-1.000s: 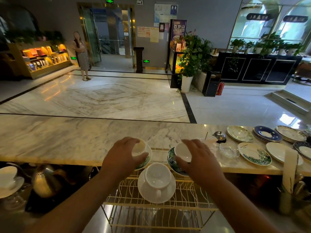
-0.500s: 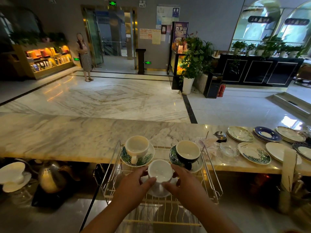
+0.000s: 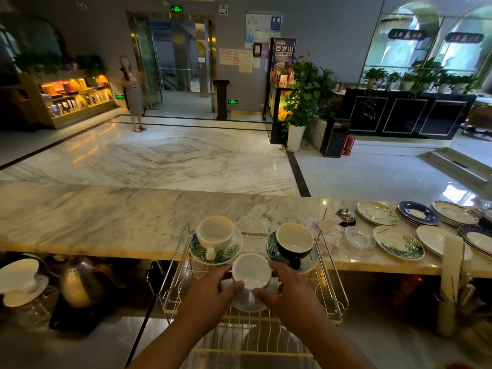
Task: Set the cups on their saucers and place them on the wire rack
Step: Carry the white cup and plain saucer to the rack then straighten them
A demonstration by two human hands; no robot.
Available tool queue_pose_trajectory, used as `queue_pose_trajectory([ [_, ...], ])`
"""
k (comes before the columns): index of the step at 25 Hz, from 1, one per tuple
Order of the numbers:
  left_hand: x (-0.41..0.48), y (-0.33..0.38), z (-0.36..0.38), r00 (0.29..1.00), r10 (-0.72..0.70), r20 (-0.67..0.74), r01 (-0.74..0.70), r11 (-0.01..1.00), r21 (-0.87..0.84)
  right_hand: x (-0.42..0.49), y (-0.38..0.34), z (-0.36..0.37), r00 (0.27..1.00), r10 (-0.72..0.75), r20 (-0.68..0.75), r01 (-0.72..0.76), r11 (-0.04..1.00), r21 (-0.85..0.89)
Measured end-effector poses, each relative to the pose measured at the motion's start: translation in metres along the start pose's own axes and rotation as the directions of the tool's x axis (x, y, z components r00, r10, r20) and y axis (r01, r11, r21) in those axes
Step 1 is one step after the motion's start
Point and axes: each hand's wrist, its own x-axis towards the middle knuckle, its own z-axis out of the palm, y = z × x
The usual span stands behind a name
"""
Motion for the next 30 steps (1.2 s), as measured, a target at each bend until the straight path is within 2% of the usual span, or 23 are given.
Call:
queue_pose_trajectory([
  [9,-0.02,-0.016,-0.002,0.996,0.089,-0.02,-0.077,0.935,0.346,-0.015,0.021,0.003,0.997,-0.063,0.04,0.07,0.975,-0.211],
  [13,-0.017,-0.018,0.0,0.997,0.078,-0.006,-0.07,0.924,0.377,-0.013,0.026,0.007,0.997,-0.063,0.038,0.071,0.962,-0.265],
  [25,-0.015,-0.023,0.004,0.995,0.101,-0.014,-0.088,0.916,0.392,-0.008,0.03,0.008,0.997,-0.058,0.041,0.068,0.957,-0.284],
  [30,-0.02,-0.018,-0.001,0.991,0.122,-0.049,-0.097,0.931,0.352,-0.012,0.028,0.003,0.997,-0.064,0.033,0.07,0.969,-0.236],
])
